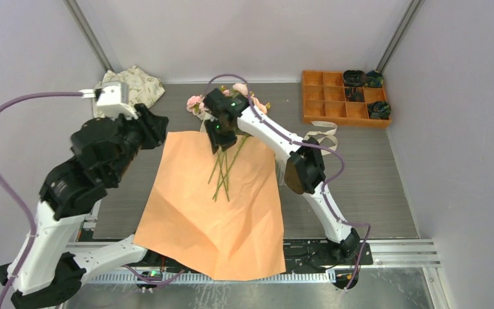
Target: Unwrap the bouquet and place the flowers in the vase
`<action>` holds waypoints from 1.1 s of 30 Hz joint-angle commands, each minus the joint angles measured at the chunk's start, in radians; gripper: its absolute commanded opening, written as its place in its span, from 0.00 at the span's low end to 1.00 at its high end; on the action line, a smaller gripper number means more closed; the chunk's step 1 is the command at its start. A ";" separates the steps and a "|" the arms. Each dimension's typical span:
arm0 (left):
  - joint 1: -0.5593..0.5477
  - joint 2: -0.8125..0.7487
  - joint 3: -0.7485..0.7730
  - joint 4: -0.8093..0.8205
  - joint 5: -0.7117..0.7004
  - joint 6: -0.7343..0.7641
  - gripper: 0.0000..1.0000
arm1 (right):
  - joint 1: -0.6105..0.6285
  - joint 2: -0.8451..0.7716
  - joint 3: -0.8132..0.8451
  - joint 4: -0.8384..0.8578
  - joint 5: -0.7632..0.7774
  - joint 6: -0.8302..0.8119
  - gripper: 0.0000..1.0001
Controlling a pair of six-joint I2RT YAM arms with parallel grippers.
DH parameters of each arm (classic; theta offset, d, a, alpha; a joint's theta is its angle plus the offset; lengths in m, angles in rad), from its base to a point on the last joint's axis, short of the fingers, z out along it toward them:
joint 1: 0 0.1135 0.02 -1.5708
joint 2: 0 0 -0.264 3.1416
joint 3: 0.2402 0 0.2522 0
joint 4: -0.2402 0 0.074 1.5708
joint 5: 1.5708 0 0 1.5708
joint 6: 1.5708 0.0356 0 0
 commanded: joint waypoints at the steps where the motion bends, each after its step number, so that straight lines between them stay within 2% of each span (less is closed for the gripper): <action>1: -0.002 0.074 -0.105 0.125 0.079 0.004 0.41 | -0.046 0.042 0.143 -0.059 0.232 0.028 0.42; 6: 0.000 0.121 -0.187 0.207 0.157 -0.021 0.42 | -0.100 0.079 0.158 -0.021 0.234 0.057 0.41; 14: 0.023 0.184 -0.258 0.245 0.256 -0.050 0.41 | -0.150 0.138 0.183 0.009 0.221 0.097 0.41; 21: 0.064 0.178 -0.324 0.249 0.301 -0.064 0.40 | -0.170 0.158 0.145 0.084 0.187 0.136 0.41; 27: 0.080 0.153 -0.375 0.253 0.316 -0.076 0.39 | -0.170 0.113 0.066 0.173 0.137 0.176 0.41; 33: 0.087 0.160 -0.400 0.269 0.350 -0.087 0.39 | -0.171 0.154 0.107 0.154 0.121 0.190 0.42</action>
